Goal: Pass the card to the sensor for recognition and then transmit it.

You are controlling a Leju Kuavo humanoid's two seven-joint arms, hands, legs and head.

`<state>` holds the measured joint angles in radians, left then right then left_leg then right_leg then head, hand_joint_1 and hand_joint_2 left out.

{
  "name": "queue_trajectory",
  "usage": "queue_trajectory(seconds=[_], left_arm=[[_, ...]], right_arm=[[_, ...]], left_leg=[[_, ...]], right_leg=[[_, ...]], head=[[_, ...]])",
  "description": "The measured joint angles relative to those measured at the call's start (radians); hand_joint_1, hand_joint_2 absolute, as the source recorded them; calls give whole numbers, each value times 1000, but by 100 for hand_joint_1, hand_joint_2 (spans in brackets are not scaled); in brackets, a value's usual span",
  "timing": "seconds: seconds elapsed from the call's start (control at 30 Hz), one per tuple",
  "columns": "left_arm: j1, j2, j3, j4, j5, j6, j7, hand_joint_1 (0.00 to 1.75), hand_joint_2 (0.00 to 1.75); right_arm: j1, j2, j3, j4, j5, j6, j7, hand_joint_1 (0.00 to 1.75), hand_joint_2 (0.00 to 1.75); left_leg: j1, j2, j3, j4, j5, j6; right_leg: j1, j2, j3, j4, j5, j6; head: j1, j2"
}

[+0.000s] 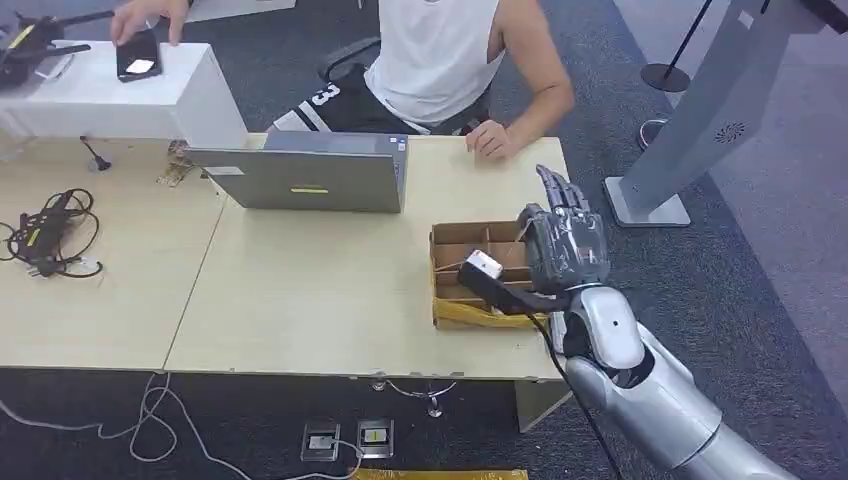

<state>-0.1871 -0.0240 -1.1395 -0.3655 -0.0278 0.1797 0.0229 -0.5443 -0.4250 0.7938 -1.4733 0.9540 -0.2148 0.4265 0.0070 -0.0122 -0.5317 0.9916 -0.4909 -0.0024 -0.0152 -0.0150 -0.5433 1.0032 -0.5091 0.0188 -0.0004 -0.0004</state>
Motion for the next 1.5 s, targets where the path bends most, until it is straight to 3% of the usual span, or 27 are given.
queue_trajectory(seconds=[0.4, 1.23, 1.33, 1.43, 1.5], left_arm=[[10, 2, 21, 5, 12, 0, 0, 0, 175], [15, 2, 31, 8, 24, 0, -2, 0, 175], [16, 2, 37, 8, 24, 0, -3, 0, 175], [16, 2, 39, 8, 25, 0, -3, 0, 175], [16, 2, 39, 8, 25, 0, -3, 0, 175]], right_arm=[[78, -66, -106, -11, -23, -37, 13, 175, 175], [112, -91, -137, -20, -50, -52, 26, 175, 175], [121, -91, -135, -20, -50, -47, 23, 175, 175], [135, -90, -126, -15, -71, 2, 20, 175, 175], [159, -88, -117, 6, -82, -10, 14, 175, 175]], left_leg=[[0, 0, 0, 0, 0, 0], [0, 0, 0, 0, 0, 0], [0, 0, 0, 0, 0, 0], [0, 0, 0, 0, 0, 0], [0, 0, -1, 0, 0, 0]], right_leg=[[0, 0, 0, 0, 0, 0], [0, 1, 0, 0, 0, 0], [0, 0, 0, 0, 0, 0], [0, 0, 0, 0, 0, 0], [0, -1, 0, 0, 0, 0]], head=[[0, 0], [0, 0], [0, 0], [0, 0], [0, 0]])
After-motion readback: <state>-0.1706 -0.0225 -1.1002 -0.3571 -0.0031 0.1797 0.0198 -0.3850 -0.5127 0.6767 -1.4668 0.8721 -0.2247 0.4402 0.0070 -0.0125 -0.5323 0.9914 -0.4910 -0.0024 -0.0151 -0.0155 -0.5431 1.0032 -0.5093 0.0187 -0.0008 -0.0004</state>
